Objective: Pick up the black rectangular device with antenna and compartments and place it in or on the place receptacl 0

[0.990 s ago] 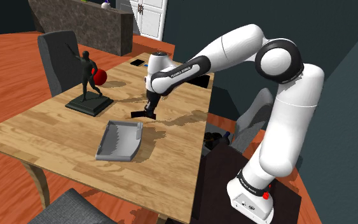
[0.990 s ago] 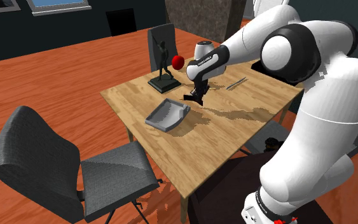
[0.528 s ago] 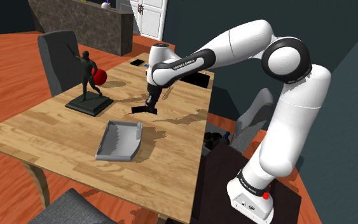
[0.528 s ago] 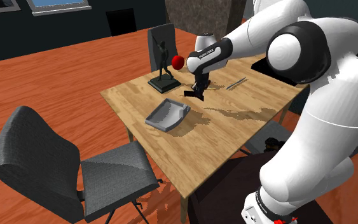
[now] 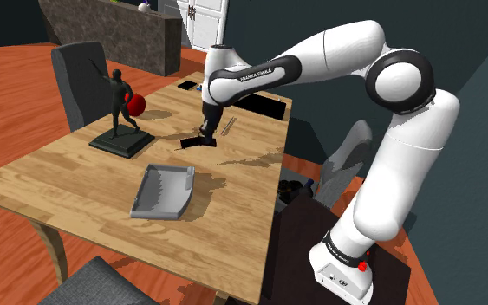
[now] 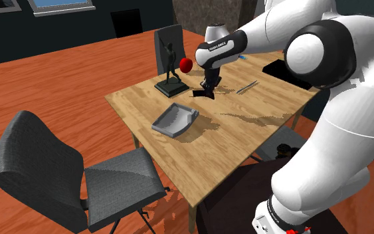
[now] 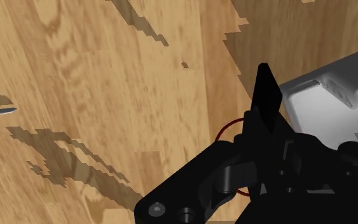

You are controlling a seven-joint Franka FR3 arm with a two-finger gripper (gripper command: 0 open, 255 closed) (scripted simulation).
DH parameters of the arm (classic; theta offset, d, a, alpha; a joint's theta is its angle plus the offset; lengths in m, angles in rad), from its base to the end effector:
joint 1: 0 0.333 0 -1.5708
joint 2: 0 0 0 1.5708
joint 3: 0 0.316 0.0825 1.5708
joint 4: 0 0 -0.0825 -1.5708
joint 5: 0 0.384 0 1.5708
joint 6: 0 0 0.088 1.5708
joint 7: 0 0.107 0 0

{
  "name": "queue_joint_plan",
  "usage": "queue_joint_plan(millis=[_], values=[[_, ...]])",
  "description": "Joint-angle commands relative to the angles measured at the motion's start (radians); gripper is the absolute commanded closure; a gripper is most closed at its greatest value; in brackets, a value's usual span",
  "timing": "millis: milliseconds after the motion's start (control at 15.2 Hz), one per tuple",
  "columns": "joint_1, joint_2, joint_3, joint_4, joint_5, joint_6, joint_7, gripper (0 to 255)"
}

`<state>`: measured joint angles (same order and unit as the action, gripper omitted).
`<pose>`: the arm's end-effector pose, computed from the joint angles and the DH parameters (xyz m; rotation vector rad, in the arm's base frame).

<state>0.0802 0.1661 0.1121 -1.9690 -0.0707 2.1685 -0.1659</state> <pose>0.5837 0.1088 0.3920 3.0406 0.6087 0.0547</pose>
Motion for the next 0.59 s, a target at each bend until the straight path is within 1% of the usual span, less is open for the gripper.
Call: queue_joint_plan(millis=[0, 132, 198, 264, 330, 396, 528], values=[[0.002, -0.009, 0.002, 0.018, 0.002, -0.027, 0.002, 255], [0.002, -0.019, 0.002, 0.032, 0.004, -0.052, -0.001, 255], [0.002, -0.020, 0.002, 0.034, 0.004, -0.054, -0.001, 255], [0.015, -0.020, 0.012, 0.031, 0.002, -0.053, 0.023, 255], [0.008, -0.020, 0.007, 0.028, 0.003, -0.049, 0.010, 255], [0.008, -0.020, 0.007, 0.028, 0.003, -0.049, 0.010, 0], [-0.017, 0.047, -0.001, 0.131, 0.073, -0.080, -0.024, 0]])
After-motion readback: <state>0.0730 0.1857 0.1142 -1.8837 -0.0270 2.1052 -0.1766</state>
